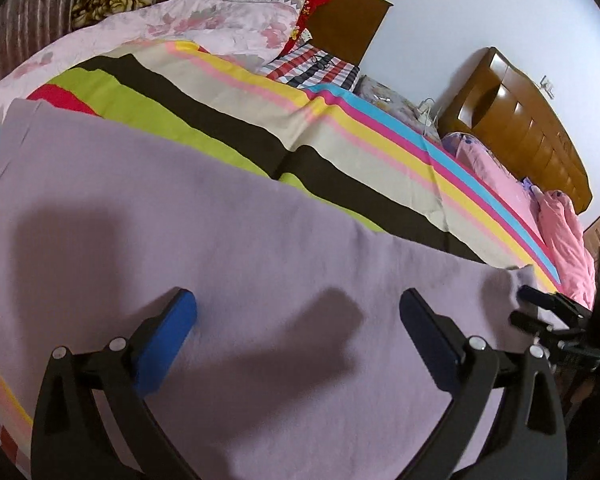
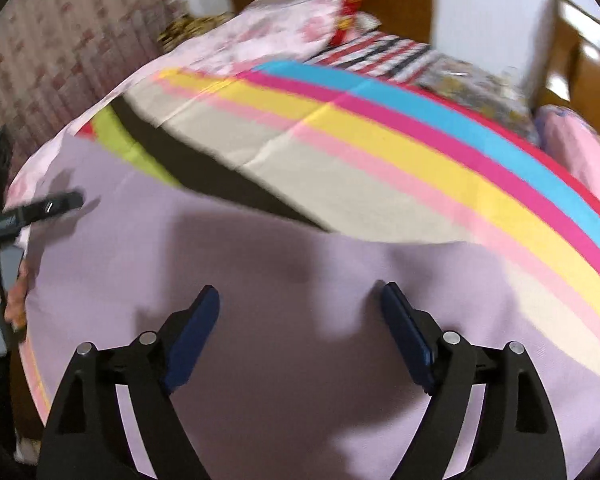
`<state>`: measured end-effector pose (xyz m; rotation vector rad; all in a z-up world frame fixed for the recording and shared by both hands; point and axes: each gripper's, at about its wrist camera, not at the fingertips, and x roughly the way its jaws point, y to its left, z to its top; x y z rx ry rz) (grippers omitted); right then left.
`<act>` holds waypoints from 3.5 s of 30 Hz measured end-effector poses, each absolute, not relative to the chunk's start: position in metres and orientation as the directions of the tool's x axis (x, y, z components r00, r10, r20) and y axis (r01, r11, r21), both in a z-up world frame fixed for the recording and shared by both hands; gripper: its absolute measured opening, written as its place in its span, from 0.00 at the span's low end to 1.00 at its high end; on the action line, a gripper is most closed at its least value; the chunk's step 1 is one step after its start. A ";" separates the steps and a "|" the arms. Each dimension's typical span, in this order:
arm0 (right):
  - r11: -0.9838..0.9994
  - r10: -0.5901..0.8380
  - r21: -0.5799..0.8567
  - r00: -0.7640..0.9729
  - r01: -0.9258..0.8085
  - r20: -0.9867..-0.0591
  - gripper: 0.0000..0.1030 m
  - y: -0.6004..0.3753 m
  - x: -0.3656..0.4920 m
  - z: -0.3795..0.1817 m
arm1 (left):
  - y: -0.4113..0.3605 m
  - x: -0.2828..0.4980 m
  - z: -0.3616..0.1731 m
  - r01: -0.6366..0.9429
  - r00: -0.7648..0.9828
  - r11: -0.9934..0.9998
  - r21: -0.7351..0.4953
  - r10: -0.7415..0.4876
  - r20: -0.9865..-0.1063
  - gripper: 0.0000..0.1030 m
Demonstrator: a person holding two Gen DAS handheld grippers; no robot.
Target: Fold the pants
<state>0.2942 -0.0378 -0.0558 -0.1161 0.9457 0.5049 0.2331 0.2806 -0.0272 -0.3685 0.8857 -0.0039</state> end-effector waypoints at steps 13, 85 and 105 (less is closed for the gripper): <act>0.799 0.390 0.004 0.513 -0.601 -0.765 0.79 -0.029 0.128 -0.055 | 0.180 0.167 -0.019 -0.058 0.632 0.966 -0.252 -0.159 -0.758 0.98; 0.418 0.569 -0.129 0.370 -0.899 -0.734 0.89 0.247 0.160 -0.038 | 0.448 -0.001 -0.055 -0.508 0.789 0.501 -0.700 -0.055 -0.612 0.98; 0.219 0.526 -0.303 0.374 -0.927 -0.764 0.15 0.333 0.164 -0.059 | 0.456 0.059 -0.099 -0.200 0.867 0.209 -0.957 -0.417 -0.273 0.98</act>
